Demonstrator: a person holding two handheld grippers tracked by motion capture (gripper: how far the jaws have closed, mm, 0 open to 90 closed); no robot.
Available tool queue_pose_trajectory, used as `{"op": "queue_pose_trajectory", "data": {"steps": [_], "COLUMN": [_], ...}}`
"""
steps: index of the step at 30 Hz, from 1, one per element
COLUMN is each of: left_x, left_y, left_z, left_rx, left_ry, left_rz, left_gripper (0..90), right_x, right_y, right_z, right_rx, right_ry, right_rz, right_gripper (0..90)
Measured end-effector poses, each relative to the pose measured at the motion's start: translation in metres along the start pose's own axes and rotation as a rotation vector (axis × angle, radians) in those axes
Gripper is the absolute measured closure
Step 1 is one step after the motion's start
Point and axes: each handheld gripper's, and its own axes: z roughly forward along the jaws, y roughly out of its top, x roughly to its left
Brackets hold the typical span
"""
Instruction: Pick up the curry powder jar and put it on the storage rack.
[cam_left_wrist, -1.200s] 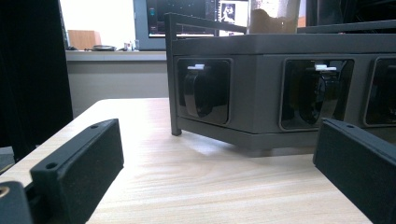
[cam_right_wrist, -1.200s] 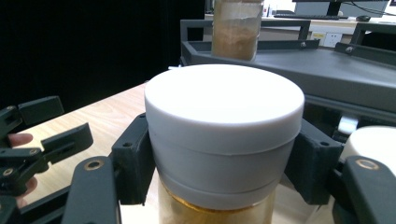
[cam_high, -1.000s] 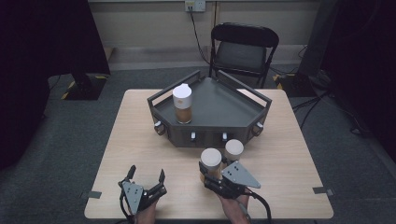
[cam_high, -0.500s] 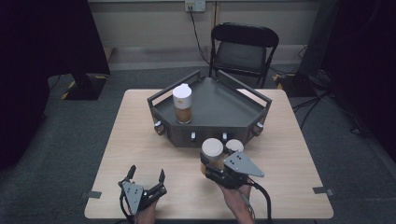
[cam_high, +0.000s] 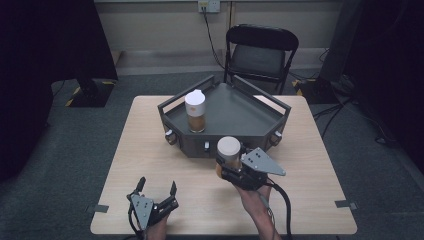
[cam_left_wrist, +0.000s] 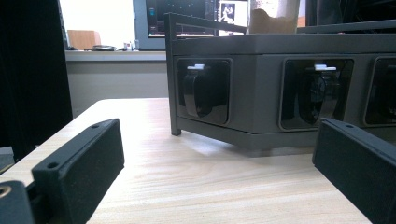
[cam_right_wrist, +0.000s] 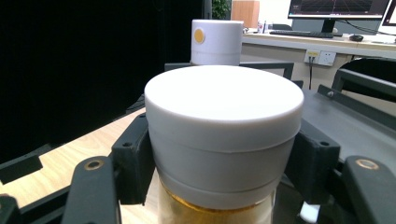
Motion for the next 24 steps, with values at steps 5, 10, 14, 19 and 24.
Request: {"op": "queue_pose_trajectory", "data": {"steps": [5,10,14,19,24], "left_x": [0.000,0.000,0.000,0.000,0.000], "left_y": [0.000,0.000,0.000,0.000,0.000], "left_z": [0.000,0.000,0.000,0.000,0.000], "left_rx": [0.000,0.000,0.001,0.001,0.000], "left_ry": [0.000,0.000,0.000,0.001,0.000], "left_rz": [0.000,0.000,0.000,0.000,0.000], "left_gripper": [1.7,1.7,1.8,2.0,2.0], "right_x": [-0.004,-0.007,-0.009,-0.012,-0.012], "right_y": [0.007,0.015,0.021,0.028,0.034], "right_z": [0.003,0.008,0.012,0.019,0.025], "right_rx": [-0.007,-0.006,-0.003,-0.003,-0.008], "right_ry": [-0.001,0.001,0.000,-0.003,-0.016], "right_rz": [-0.007,-0.012,-0.013,-0.010,-0.009], "right_gripper": [33.7,33.7,33.7,33.7,33.7]}}
